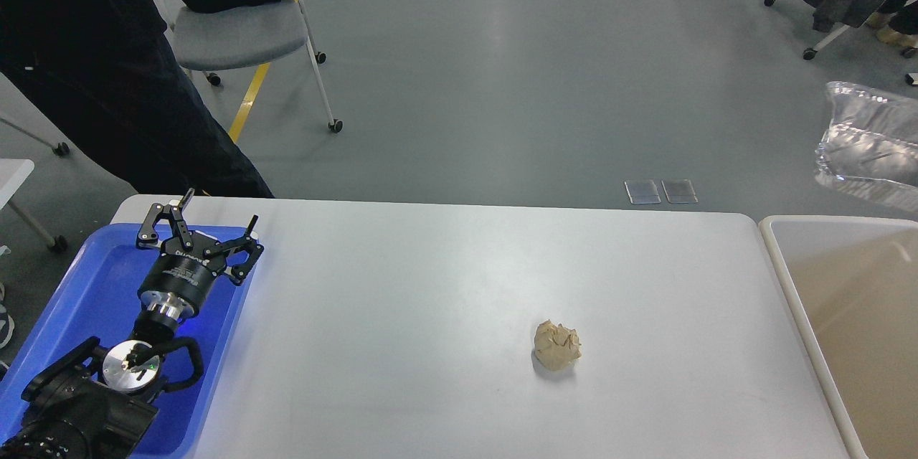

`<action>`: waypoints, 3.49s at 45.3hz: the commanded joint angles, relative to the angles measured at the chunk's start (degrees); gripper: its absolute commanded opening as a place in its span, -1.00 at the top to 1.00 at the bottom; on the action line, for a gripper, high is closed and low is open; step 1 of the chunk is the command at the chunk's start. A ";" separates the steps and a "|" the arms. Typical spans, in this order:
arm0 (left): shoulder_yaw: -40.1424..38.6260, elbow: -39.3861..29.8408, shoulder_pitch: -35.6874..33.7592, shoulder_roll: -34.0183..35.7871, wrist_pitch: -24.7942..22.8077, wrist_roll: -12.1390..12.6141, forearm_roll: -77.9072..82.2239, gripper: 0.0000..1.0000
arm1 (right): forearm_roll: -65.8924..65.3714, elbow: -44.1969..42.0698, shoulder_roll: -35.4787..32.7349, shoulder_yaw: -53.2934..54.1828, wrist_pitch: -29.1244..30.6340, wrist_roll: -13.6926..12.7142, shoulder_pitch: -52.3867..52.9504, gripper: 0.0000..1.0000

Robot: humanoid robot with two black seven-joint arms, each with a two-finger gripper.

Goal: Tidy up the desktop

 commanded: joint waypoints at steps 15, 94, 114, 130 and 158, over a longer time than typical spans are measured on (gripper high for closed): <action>0.00 0.00 0.00 0.00 0.00 -0.04 -0.09 -1.00 | 28.99 -24.66 5.71 1.93 -32.48 -5.50 -22.72 1.00; 0.00 0.00 0.00 -0.08 0.00 -0.04 -0.09 -1.00 | 34.46 -34.59 31.38 36.92 -45.59 1.26 -56.14 -1.00; 0.00 0.00 0.00 0.00 0.00 -0.04 -0.09 -1.00 | 31.22 -23.44 17.15 35.86 -34.26 1.17 -45.77 -1.00; 0.00 0.00 0.00 0.00 0.00 -0.04 -0.09 -1.00 | 9.60 -0.06 0.62 35.95 -25.73 0.38 -29.68 -1.00; 0.09 0.00 -0.09 0.00 0.00 -0.04 0.00 -1.00 | -0.87 30.44 -10.63 16.29 -20.45 -4.28 1.24 -1.00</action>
